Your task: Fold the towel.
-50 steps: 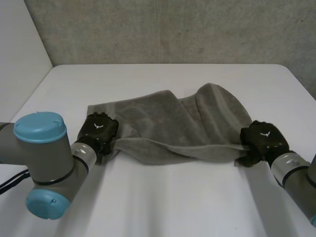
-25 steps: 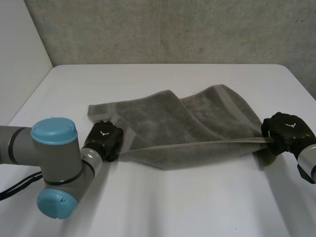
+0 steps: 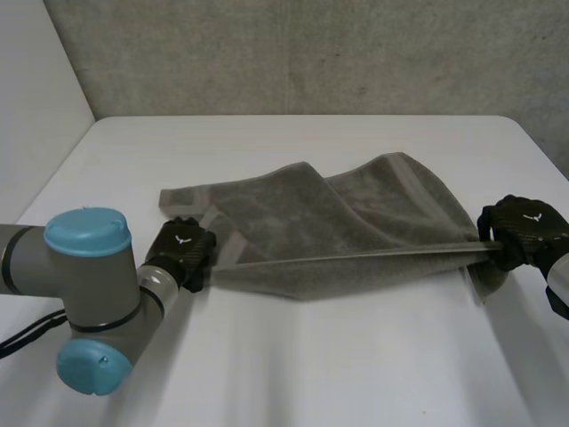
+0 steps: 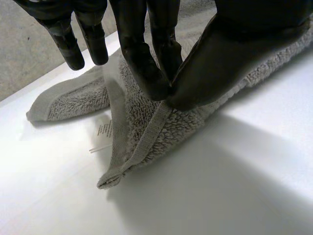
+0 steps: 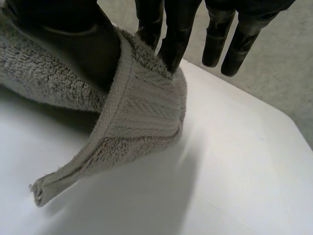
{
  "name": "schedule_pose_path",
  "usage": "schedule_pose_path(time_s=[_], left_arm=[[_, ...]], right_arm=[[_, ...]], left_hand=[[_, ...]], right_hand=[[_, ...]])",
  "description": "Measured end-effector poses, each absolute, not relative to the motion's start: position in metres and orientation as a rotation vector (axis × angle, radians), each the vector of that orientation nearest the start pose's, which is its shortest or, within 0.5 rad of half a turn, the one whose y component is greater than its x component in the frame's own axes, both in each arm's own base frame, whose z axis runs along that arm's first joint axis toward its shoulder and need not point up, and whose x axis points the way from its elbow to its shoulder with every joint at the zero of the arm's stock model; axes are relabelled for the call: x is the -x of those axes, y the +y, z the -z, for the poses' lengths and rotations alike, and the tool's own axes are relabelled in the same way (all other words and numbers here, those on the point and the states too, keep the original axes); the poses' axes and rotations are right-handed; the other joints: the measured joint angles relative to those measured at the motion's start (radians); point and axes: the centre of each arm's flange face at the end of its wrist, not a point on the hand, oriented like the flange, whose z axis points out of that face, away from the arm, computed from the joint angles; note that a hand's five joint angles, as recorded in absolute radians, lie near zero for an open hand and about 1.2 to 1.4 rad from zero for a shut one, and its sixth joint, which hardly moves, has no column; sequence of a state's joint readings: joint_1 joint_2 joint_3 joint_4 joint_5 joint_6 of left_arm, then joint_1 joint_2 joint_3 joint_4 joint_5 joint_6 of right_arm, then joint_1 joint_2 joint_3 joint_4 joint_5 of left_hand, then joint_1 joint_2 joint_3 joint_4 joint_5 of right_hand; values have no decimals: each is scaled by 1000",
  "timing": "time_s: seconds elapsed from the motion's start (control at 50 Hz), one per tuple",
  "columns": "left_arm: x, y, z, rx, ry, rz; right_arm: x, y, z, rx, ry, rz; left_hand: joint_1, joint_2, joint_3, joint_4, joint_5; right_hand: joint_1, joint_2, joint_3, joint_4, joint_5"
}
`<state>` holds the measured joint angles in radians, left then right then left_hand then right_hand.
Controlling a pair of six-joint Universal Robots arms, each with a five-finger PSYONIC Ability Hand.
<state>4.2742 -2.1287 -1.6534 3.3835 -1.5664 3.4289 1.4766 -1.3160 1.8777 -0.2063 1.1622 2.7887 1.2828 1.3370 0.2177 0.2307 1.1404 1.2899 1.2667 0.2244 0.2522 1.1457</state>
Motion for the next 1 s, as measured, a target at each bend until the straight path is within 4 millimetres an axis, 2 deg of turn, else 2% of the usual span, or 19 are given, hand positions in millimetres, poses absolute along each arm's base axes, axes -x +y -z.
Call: schedule_pose_path(time_s=[0.12, 0.22, 0.32, 0.38, 0.44, 0.46, 0.52, 0.58, 0.6, 0.62, 0.68, 0.72, 0.78, 0.84, 0.9, 0.92, 0.94, 0.96, 1.0], left_arm=[[269, -266, -130, -971, 2497, 1790], [270, -285, -149, -972, 2413, 1847], [273, -322, -182, -976, 2215, 1972], [280, -346, -207, -979, 2067, 2082], [290, -368, -237, -970, 1908, 2223], [294, -375, -252, -960, 1828, 2296], [301, -385, -279, -936, 1684, 2419], [308, -391, -321, -873, 1452, 2591], [308, -392, -329, -860, 1414, 2616], [309, -391, -345, -830, 1333, 2666], [307, -385, -371, -785, 1215, 2741], [303, -381, -380, -774, 1185, 2767], [296, -380, -374, -790, 1216, 2761], [284, -381, -349, -841, 1320, 2708], [268, -374, -299, -940, 1515, 2594], [266, -372, -291, -955, 1542, 2578], [261, -366, -272, -996, 1615, 2532], [259, -363, -264, -1012, 1644, 2513], [251, -348, -231, -1079, 1756, 2436]], right_arm=[[-145, -304, -170, 789, 2382, 1699], [-150, -313, -178, 965, 2355, 1676], [-153, -345, -197, 1156, 2297, 1762], [-162, -371, -216, 1241, 2220, 1870], [-175, -397, -241, 1303, 2113, 2016], [-180, -405, -251, 1324, 2065, 2075], [-192, -420, -272, 1350, 1970, 2197], [-206, -438, -325, 1278, 1751, 2504], [-208, -439, -334, 1255, 1709, 2555], [-211, -442, -354, 1196, 1610, 2659], [-214, -440, -387, 1074, 1433, 2797], [-214, -436, -398, 1024, 1365, 2823], [-214, -430, -397, 1021, 1349, 2794], [-214, -423, -378, 1084, 1389, 2695], [-213, -412, -335, 1210, 1490, 2518], [-212, -409, -327, 1232, 1510, 2487], [-209, -404, -309, 1275, 1551, 2426], [-208, -402, -301, 1295, 1571, 2397], [-200, -390, -265, 1376, 1664, 2285]], left_hand=[[1, 2, 0, 0, 7], [4, 2, 0, 0, 7], [4, 4, 0, 0, 7], [4, 5, 0, 0, 15], [8, 6, 0, 0, 27], [8, 6, 0, 0, 27], [9, 7, 0, 0, 29], [13, 8, 0, 0, 31], [13, 8, 0, 0, 31], [13, 8, 0, 0, 31], [13, 9, 0, 0, 31], [13, 9, 0, 0, 31], [13, 9, 0, 0, 31], [13, 9, 0, 0, 31], [13, 9, -1, 0, 31], [13, 9, -1, 0, 32], [13, 9, -1, 0, 31], [13, 9, -1, 0, 32], [13, 9, -1, 0, 31]], right_hand=[[1, 6, 0, 0, 3], [1, 6, 0, 0, 4], [1, 6, 0, 0, 5], [1, 23, 0, 0, 5], [1, 36, 0, 0, 5], [1, 39, 0, 0, 6], [1, 40, 0, 0, 9], [1, 40, 0, 0, 9], [1, 40, 0, 0, 9], [1, 40, 0, 0, 9], [1, 40, 0, 0, 10], [1, 40, 0, 0, 10], [1, 40, 0, 0, 10], [1, 40, 0, 0, 10], [1, 40, 0, 0, 10], [1, 40, 0, 0, 10], [1, 40, 0, 0, 10], [1, 40, 0, 0, 10], [1, 40, 0, 0, 10]])
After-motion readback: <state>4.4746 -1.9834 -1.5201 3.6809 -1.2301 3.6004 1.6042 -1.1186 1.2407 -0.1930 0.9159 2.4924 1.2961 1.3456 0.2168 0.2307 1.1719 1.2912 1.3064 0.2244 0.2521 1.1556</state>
